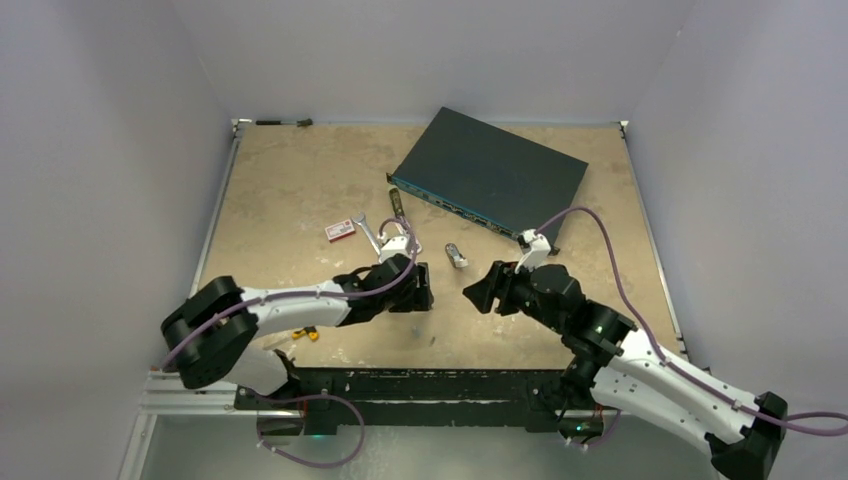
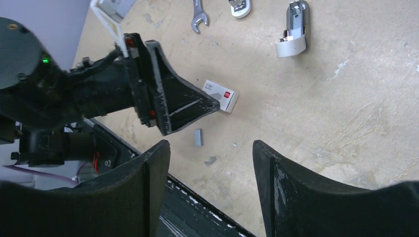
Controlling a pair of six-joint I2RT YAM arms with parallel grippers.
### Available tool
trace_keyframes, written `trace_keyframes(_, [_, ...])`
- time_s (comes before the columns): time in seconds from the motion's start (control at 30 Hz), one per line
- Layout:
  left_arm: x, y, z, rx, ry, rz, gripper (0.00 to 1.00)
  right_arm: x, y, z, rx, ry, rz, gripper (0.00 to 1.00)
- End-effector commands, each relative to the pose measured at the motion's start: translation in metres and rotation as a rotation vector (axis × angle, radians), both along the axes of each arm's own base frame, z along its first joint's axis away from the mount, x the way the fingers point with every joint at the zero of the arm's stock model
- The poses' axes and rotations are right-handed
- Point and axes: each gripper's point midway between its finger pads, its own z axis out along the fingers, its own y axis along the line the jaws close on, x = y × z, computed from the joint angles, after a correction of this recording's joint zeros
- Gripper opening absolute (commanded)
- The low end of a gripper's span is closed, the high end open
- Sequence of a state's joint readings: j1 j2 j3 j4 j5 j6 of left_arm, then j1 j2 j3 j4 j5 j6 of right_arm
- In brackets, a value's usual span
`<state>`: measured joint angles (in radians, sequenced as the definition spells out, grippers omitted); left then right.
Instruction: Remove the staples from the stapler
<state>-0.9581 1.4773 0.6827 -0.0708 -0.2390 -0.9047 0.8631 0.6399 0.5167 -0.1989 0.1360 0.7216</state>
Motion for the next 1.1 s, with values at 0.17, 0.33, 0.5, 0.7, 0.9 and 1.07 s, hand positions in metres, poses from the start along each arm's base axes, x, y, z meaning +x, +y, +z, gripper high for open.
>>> trace_keyframes(0.17, [-0.008,0.029,0.079,-0.230,-0.193,0.057,0.76,-0.006,0.040,0.029,0.133,-0.198,0.234,0.63])
trace_keyframes(0.33, [-0.005,0.065,0.079,-0.384,-0.157,0.138,0.78,-0.011,0.066,0.022,0.039,-0.254,0.413,0.63])
trace_keyframes(0.5, [-0.001,0.084,0.092,-0.570,-0.165,0.098,0.78,-0.003,0.081,0.041,-0.060,-0.501,0.529,0.65])
trace_keyframes(0.7, [0.004,0.082,0.112,-0.577,-0.264,0.027,0.77,0.006,0.096,0.029,-0.197,-0.669,0.675,0.68])
trace_keyframes(0.9, [0.007,0.075,0.114,-0.651,-0.307,0.009,0.77,0.015,0.108,0.008,-0.332,-0.736,0.795,0.70])
trace_keyframes(1.07, [0.006,0.071,0.108,-0.664,-0.308,-0.015,0.76,0.026,0.102,-0.026,-0.564,-0.730,0.962,0.69])
